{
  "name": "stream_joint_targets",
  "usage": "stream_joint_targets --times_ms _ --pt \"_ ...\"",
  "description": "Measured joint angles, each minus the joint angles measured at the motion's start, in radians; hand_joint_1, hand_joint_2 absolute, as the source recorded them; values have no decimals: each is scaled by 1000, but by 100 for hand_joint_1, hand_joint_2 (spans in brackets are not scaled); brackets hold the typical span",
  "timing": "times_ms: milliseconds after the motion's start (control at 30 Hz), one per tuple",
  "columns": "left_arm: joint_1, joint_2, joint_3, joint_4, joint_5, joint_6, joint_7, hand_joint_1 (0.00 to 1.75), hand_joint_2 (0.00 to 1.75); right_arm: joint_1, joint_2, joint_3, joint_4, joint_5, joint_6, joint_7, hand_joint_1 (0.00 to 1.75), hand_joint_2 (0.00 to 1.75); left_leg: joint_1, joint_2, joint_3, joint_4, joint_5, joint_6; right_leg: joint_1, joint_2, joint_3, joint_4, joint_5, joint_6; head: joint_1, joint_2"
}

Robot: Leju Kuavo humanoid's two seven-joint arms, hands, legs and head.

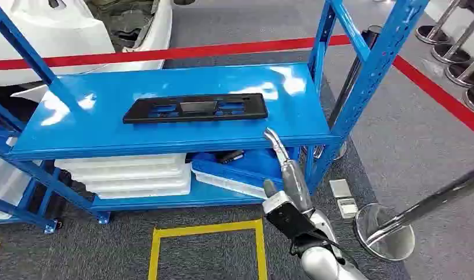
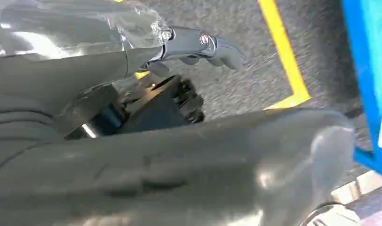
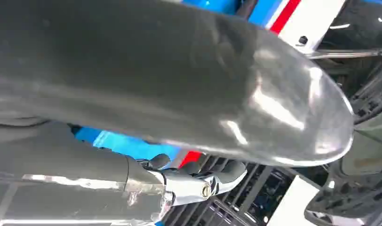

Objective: Take the parts from the cabinet and place them on the table.

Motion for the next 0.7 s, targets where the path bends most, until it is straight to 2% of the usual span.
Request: stream_joint_targets --times_ms 33,67,100,133,167,200,233,267,333,367,400,433,467,500,533,567,600,633,700 --pt "3 0 0 0 2 1 0 0 0 0 0 0 1 0 0 0 0 0 -3 2 -11 2 47 8 0 0 12 -1 -9 4 0 0" --pt "4 0 0 0 2 1 0 0 0 1 0 0 0 0 0 1 0 0 -12 2 -15 -18 19 9 1 4 5 -4 -13 11 -8 0" --pt "7 0 0 0 1 0 1 0 0 1 0 0 0 1 0 2 0 0 -11 1 -6 -12 41 19 0 4 11 -8 -17 18 -5 0" --pt "9 0 0 0 1 0 0 0 0 3 0 -1 0 3 -2 2 0 0 -10 2 -1 -22 26 26 1 4 17 0 -14 21 -5 0" --pt "7 0 0 0 2 0 0 0 0 1 0 -2 0 5 -3 2 0 0 -7 -2 14 -25 27 31 2 4 22 3 -10 26 -4 0" --pt "6 0 0 0 3 0 0 0 0 1 0 -3 0 5 -4 2 0 0 -1 -3 35 -39 22 37 -1 2 17 33 -10 29 -3 0" --pt "4 1 0 0 4 0 -1 0 0 -1 -1 -4 0 6 -5 2 0 0 -1 -3 50 -45 16 43 0 0 -5 83 -9 34 -1 0" --pt "2 1 0 0 5 0 -1 0 0 -3 0 -6 0 6 -6 2 0 175 0 -3 59 -49 10 48 -1 0 -52 152 -27 40 7 0" --pt "5 0 0 0 6 0 -1 0 0 2 -2 -7 0 7 -6 3 0 175 2 -3 78 -53 -5 48 -4 0 -155 279 -94 50 13 0" --pt "7 0 0 0 8 1 -1 0 0 4 -2 -8 0 7 -5 4 0 175 3 -3 86 -53 -12 47 -5 0 -186 304 -109 52 17 0" --pt "9 0 0 0 9 4 -1 0 0 5 -2 -8 0 8 -5 4 0 175 4 -4 99 -53 -22 44 -7 0 -204 290 -98 53 24 0" --pt "9 0 0 0 11 8 -2 0 0 5 -2 -8 0 8 -5 4 0 175 5 -6 113 -53 -33 41 -8 0 -202 241 -62 53 29 0" --pt "7 0 0 0 10 11 -2 0 0 5 -2 -8 0 8 -5 5 0 175 6 -7 130 -53 -45 38 -8 0 -186 164 -3 51 33 0" --pt "7 0 0 0 10 12 -3 0 0 5 -3 -8 0 9 -5 5 0 175 7 -6 146 -53 -57 33 -8 0 -169 78 77 47 39 0" --pt "8 0 0 0 10 13 -4 0 0 7 -3 -8 0 10 -5 6 0 175 7 -5 150 -56 -68 26 -6 1 -166 39 138 43 44 0" --pt "5 0 0 0 11 15 -4 0 0 8 -3 -8 1 10 -4 9 0 175 7 -9 157 -55 -72 20 4 -2 -177 39 78 39 40 0" --pt "4 0 0 0 11 15 -4 0 0 10 -3 -8 0 12 -4 11 0 175 6 -7 156 -59 -79 10 4 -1 -171 39 110 28 43 0" --pt "6 0 0 0 11 15 -4 0 0 11 -4 -9 0 14 -4 12 0 175 5 -7 169 -54 -78 5 3 0 -169 35 115 22 42 0" --pt "3 0 0 0 11 15 -5 0 0 8 -4 -9 -2 18 -4 12 0 175 4 -5 169 -37 -78 -3 -5 1 -148 24 111 14 38 0"
